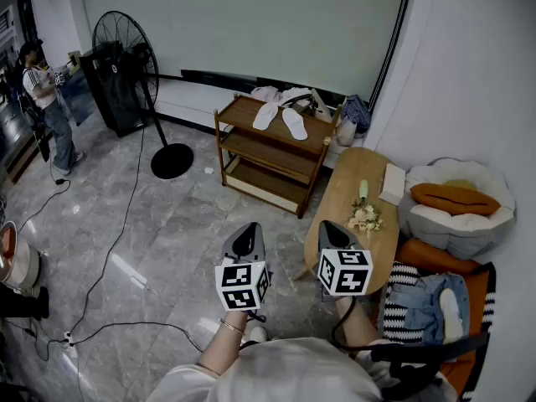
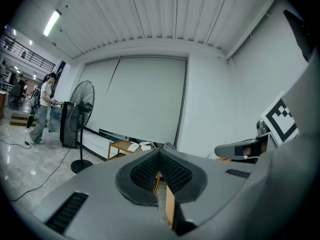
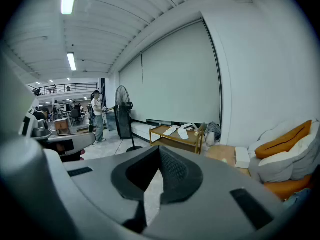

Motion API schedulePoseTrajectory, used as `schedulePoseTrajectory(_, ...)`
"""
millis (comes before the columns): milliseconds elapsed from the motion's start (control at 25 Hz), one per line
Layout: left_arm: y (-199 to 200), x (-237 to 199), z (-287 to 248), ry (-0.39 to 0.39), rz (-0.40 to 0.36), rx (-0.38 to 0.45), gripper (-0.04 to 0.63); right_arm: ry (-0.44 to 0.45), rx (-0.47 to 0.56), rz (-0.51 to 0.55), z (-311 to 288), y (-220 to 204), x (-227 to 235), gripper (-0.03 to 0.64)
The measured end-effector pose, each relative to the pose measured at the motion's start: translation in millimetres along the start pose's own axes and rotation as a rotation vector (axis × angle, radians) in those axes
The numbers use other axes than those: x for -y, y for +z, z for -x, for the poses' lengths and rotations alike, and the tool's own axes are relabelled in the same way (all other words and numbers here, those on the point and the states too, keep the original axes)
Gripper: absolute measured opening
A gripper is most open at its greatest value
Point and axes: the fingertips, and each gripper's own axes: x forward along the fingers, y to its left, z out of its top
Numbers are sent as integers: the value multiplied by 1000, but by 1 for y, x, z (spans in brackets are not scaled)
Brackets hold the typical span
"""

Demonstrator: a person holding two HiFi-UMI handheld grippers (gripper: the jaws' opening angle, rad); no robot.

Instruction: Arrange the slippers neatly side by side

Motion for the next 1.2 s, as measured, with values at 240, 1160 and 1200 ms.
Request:
schedulePoseTrajectory(240, -1, -3, -4, 6, -6, 3, 17, 9, -5, 1, -5, -1, 0, 34)
schedulePoseTrajectory(1160, 10, -60, -54, -23, -25, -8, 17, -29, -19, -99, -73, 5, -7, 34)
schedulePoseTrajectory(1200, 9, -62, -56, -24, -22, -13, 17, -31, -26, -103, -76, 3, -8, 34)
